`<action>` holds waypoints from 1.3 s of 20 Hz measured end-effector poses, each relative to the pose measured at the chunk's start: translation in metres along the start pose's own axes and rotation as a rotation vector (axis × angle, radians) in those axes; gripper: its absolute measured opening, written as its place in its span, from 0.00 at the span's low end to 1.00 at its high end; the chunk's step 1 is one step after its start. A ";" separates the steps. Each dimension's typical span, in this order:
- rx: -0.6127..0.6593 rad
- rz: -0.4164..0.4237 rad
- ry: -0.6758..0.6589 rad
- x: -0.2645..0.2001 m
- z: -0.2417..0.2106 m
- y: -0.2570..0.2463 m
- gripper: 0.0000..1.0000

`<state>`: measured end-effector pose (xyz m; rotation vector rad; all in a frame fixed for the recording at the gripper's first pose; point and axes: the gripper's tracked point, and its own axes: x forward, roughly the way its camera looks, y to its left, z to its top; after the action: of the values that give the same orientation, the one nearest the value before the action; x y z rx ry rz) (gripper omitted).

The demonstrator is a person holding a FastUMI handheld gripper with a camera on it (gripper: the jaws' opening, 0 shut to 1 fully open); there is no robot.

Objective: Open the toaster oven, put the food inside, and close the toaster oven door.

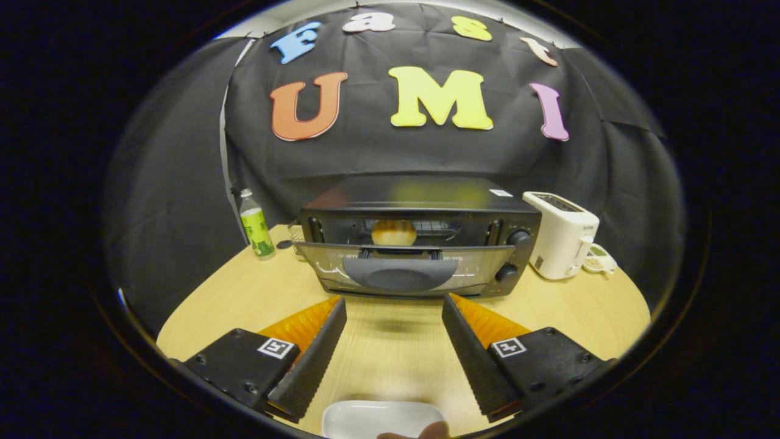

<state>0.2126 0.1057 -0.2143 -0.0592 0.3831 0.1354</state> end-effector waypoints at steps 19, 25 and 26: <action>0.001 -0.015 -0.348 -0.216 0.123 -0.017 1.00; 0.029 -0.079 -0.352 -0.279 0.113 -0.035 1.00; 0.035 -0.079 -0.356 -0.287 0.112 -0.037 1.00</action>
<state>-0.0049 0.0441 -0.0014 -0.0150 0.0272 0.0589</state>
